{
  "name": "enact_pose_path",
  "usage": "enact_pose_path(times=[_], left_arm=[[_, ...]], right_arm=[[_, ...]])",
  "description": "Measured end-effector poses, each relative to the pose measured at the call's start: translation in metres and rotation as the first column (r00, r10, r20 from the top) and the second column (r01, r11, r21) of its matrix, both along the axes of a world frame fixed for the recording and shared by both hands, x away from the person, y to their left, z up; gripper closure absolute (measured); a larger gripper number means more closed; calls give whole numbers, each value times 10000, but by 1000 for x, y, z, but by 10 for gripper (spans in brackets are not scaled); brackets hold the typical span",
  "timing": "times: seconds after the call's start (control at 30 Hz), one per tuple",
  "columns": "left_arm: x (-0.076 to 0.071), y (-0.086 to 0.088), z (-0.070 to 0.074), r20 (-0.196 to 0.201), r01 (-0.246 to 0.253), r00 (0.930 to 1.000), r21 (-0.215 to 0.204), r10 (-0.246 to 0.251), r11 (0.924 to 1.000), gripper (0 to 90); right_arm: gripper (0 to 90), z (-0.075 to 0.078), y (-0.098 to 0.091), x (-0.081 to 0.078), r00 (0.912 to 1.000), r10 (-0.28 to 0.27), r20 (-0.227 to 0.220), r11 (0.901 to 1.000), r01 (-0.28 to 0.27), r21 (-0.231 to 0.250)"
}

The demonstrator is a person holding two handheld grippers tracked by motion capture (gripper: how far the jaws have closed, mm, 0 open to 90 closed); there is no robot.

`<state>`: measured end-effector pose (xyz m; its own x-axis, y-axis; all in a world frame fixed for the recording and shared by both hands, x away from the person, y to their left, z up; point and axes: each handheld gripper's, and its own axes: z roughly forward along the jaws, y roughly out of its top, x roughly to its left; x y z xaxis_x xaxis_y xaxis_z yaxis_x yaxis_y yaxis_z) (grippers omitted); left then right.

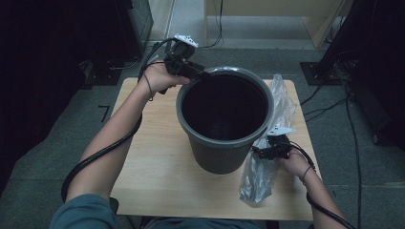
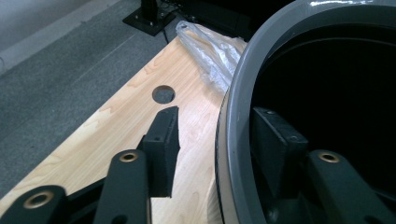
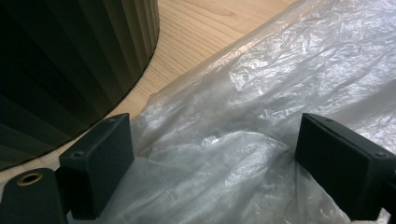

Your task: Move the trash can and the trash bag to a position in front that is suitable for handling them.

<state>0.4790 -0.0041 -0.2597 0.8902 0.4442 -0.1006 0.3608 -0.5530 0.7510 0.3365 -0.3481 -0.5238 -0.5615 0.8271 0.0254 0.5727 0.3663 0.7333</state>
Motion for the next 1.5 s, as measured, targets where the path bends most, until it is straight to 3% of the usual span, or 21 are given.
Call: enact_pose_path(times=[0.2,0.37,0.57,0.73,0.9,1.1,1.17,1.4,1.5], left_arm=[[-1,-2,-1,-379,-4,9993,11,4,10000,642],[-4,-5,-1,-277,75,9996,32,-74,10000,724],[-4,-4,3,-414,-99,9991,250,109,9996,730],[-6,2,16,-503,-276,9984,-101,270,9996,747],[-8,7,23,-848,-399,9956,39,400,9992,755],[-8,15,27,-1177,-492,9919,-156,471,9987,761],[-9,17,28,-1164,-516,9920,-254,483,9983,763],[-13,11,21,-825,-496,9952,417,529,9979,777],[-13,11,20,-677,-435,9966,409,462,9982,775]], right_arm=[[114,0,0,0,10000,0,-1,10000,0,1],[113,0,0,0,10000,-3,-2,10000,3,2],[113,0,0,0,10000,2,-6,10000,-2,4],[113,0,0,0,10000,-2,-2,10000,2,2],[113,0,0,0,10000,-1,-12,10000,1,7],[113,0,0,0,10000,-9,-13,10000,9,6],[113,0,0,0,10000,-11,-9,10000,11,8],[113,0,0,0,10000,-6,-10,10000,6,9],[113,0,0,0,10000,-7,-7,10000,7,5]])
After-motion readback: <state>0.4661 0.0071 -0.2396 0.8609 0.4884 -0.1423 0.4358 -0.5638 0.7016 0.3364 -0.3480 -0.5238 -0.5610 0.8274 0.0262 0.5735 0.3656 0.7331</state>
